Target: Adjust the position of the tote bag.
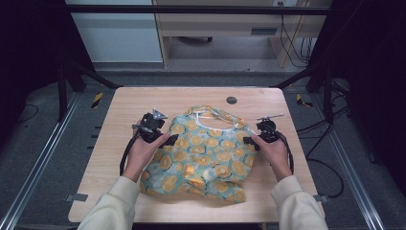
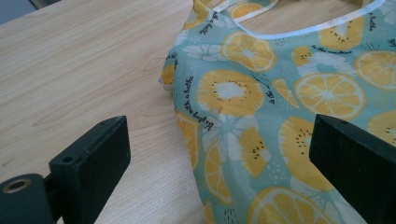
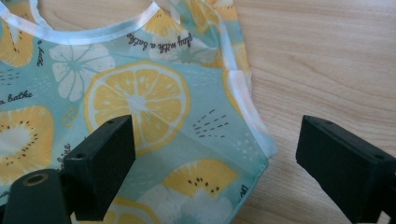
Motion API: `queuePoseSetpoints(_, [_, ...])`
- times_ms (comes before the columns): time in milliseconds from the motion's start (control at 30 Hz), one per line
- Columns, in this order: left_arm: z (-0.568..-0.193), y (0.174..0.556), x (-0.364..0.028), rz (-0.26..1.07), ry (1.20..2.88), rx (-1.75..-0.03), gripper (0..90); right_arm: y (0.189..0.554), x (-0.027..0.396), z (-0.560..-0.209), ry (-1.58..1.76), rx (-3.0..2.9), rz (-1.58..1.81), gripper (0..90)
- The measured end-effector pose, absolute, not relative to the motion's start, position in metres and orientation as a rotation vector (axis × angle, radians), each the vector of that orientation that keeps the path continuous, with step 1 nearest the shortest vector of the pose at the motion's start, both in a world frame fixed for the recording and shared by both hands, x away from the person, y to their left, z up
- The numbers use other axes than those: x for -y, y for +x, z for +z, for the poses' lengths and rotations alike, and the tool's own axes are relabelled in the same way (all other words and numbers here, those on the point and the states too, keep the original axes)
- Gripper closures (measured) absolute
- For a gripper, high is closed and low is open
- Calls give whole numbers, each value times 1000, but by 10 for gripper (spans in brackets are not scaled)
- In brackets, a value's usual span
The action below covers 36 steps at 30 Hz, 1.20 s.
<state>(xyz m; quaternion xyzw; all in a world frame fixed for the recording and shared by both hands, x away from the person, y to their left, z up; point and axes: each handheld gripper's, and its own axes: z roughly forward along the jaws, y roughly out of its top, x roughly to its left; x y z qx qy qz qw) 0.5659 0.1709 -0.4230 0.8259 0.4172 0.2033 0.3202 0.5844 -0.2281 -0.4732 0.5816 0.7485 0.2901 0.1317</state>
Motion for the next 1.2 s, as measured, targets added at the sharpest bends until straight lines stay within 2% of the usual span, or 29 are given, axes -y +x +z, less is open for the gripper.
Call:
queuePoseSetpoints(133, [-425, 566, -170, 532, 2175, -1099, 52, 584, 225, -477, 1665, -2190, 815, 184])
queuePoseSetpoints(367, [-426, 568, -169, 534, 2165, -1106, 53, 582, 217, -482, 1562, -2244, 764, 435])
queuePoseSetpoints(400, [-426, 568, -169, 534, 2165, -1106, 53, 581, 216, -482, 1549, -2250, 757, 435])
queuePoseSetpoints(433, [-426, 568, -170, 531, 2166, -1109, 53, 581, 216, -482, 1549, -2250, 757, 476])
queuePoseSetpoints(467, [-427, 569, -170, 533, 2162, -1115, 53, 580, 215, -481, 1505, -2261, 749, 604])
queuePoseSetpoints(500, [-427, 570, -170, 528, 2161, -1117, 53, 580, 214, -481, 1495, -2264, 749, 643])
queuePoseSetpoints(533, [-427, 570, -170, 528, 2161, -1117, 53, 580, 214, -481, 1495, -2264, 749, 643])
queuePoseSetpoints(567, [-427, 571, -170, 527, 2156, -1120, 53, 579, 213, -481, 1464, -2274, 738, 746])
queuePoseSetpoints(600, [-427, 571, -170, 526, 2150, -1122, 53, 579, 213, -480, 1464, -2277, 747, 783])
queuePoseSetpoints(633, [-427, 572, -170, 524, 2149, -1126, 53, 579, 213, -480, 1464, -2277, 747, 783])
queuePoseSetpoints(733, [-426, 574, -170, 519, 2137, -1136, 53, 578, 212, -479, 1440, -2294, 773, 888])
queuePoseSetpoints(1100, [-438, 583, -163, 501, 2179, -1199, 57, 575, 211, -472, 1383, -2286, 818, 900])
queuePoseSetpoints(1200, [-444, 588, -163, 445, 2183, -1212, 61, 574, 211, -471, 1377, -2287, 834, 900])
